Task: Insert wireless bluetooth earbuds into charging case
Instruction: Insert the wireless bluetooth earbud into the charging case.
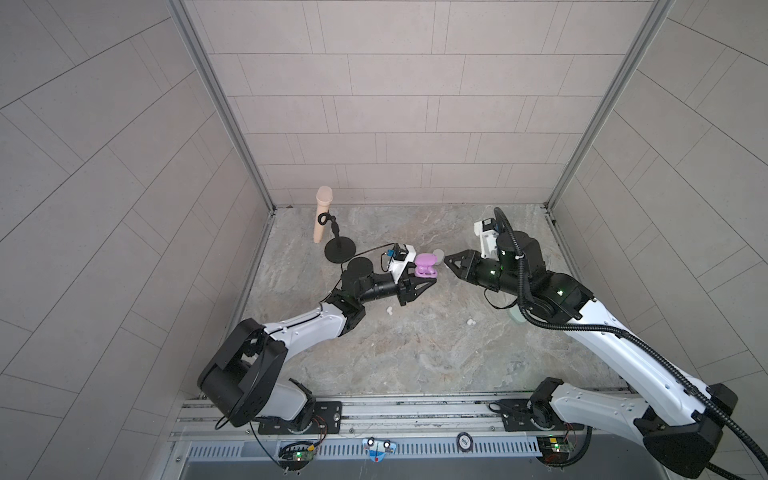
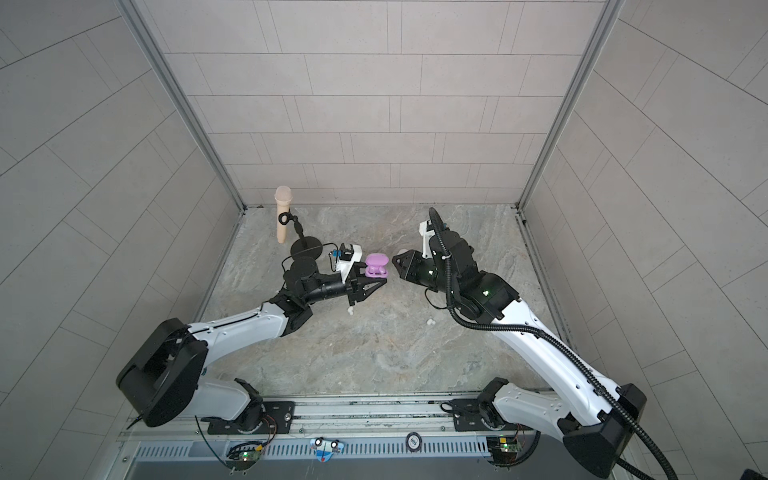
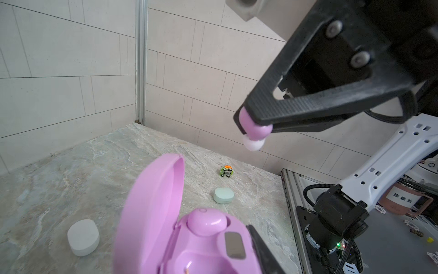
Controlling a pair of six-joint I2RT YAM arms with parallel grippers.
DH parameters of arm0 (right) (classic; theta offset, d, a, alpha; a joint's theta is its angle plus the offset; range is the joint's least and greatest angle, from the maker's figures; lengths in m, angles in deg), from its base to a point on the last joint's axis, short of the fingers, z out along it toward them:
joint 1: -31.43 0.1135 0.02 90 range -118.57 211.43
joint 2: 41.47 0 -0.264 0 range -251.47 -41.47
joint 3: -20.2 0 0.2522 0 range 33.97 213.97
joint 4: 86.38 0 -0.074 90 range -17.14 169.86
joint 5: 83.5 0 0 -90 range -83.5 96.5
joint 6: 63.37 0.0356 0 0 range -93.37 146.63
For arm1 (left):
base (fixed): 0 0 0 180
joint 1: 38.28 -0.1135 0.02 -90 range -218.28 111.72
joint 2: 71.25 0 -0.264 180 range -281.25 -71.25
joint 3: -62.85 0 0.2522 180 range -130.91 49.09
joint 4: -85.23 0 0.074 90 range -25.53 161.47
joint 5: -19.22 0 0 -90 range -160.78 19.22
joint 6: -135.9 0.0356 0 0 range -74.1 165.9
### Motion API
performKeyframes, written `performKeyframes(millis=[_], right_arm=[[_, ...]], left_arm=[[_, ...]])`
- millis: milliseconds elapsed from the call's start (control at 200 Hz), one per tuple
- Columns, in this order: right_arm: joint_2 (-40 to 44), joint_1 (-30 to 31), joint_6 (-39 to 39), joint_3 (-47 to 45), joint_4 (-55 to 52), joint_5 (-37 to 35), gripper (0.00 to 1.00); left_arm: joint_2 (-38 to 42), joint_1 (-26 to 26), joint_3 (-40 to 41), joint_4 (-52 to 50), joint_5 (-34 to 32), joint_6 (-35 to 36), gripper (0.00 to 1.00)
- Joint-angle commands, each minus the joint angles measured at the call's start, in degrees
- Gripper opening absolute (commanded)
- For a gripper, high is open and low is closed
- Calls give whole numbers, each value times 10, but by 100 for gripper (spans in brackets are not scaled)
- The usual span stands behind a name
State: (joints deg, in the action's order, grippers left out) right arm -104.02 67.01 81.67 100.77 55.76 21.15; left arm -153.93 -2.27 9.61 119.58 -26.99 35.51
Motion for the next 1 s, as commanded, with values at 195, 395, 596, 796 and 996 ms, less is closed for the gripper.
performKeyframes(millis=[195, 395, 596, 796, 996], right_arm=[[-14, 11, 47, 8, 58, 45, 11], [-16, 19, 52, -1, 73, 45, 10], [-24, 27, 51, -7, 78, 49, 10], [-26, 29, 56, -17, 83, 49, 10], [-24, 30, 61, -26, 86, 51, 10]], left_arm=[[-31, 17, -38, 70, 5, 10, 20], [-21, 25, -44, 62, 2, 19, 20], [-16, 30, -50, 61, 2, 19, 20], [-7, 30, -51, 59, 3, 19, 20], [1, 30, -52, 54, 2, 22, 20]])
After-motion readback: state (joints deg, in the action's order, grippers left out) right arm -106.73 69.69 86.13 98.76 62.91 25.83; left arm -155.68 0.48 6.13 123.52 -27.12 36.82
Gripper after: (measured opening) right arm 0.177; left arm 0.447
